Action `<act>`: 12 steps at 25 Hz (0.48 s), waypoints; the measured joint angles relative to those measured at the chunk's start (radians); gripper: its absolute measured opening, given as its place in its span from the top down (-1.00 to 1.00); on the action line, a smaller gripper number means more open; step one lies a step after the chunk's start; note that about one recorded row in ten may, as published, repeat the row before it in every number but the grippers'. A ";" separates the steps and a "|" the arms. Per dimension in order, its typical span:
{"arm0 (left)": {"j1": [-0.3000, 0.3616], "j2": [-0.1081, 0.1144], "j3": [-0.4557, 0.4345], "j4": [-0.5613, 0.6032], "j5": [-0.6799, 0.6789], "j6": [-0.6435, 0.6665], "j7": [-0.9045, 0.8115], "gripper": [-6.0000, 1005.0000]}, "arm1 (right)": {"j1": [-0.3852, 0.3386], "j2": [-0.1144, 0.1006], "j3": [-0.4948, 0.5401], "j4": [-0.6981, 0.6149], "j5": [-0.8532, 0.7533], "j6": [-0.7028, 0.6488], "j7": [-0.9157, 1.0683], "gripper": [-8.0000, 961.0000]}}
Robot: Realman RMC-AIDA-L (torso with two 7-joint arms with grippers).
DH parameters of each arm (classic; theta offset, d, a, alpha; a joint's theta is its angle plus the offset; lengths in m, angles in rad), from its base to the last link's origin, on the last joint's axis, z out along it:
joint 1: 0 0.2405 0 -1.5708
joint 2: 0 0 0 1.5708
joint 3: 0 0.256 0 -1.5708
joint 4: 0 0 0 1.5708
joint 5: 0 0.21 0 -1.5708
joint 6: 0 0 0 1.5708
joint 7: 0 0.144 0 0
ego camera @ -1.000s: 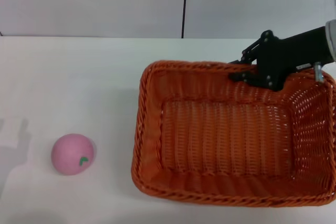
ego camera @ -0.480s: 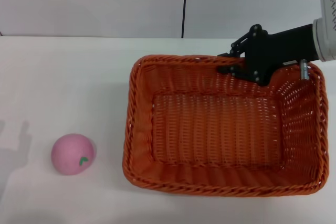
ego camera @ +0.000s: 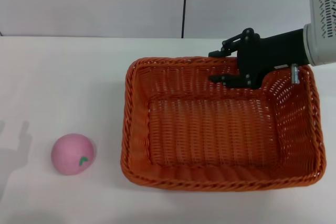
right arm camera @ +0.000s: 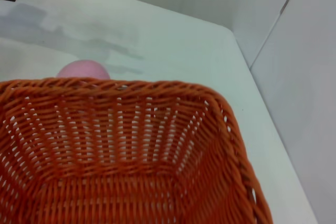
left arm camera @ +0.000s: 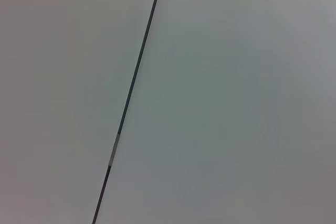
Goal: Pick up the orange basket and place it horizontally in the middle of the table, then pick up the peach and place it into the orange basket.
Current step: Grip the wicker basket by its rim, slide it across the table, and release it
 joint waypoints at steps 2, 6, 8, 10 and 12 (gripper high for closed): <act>0.000 0.000 0.000 0.000 0.000 0.001 0.000 -0.06 | -0.007 0.001 -0.007 -0.009 0.014 0.005 0.000 0.44; -0.007 0.003 0.036 0.026 0.015 0.001 -0.008 -0.06 | -0.061 0.004 -0.009 -0.078 0.111 0.009 0.007 0.07; -0.010 0.004 0.061 0.062 0.018 -0.011 -0.042 -0.06 | -0.108 0.004 -0.010 -0.118 0.194 0.006 0.007 0.03; -0.011 0.005 0.070 0.084 0.019 -0.022 -0.066 -0.06 | -0.134 0.004 -0.010 -0.135 0.244 0.002 0.008 -0.01; -0.015 0.006 0.097 0.151 0.034 -0.058 -0.131 -0.06 | -0.203 0.004 -0.012 -0.168 0.391 -0.005 0.007 -0.01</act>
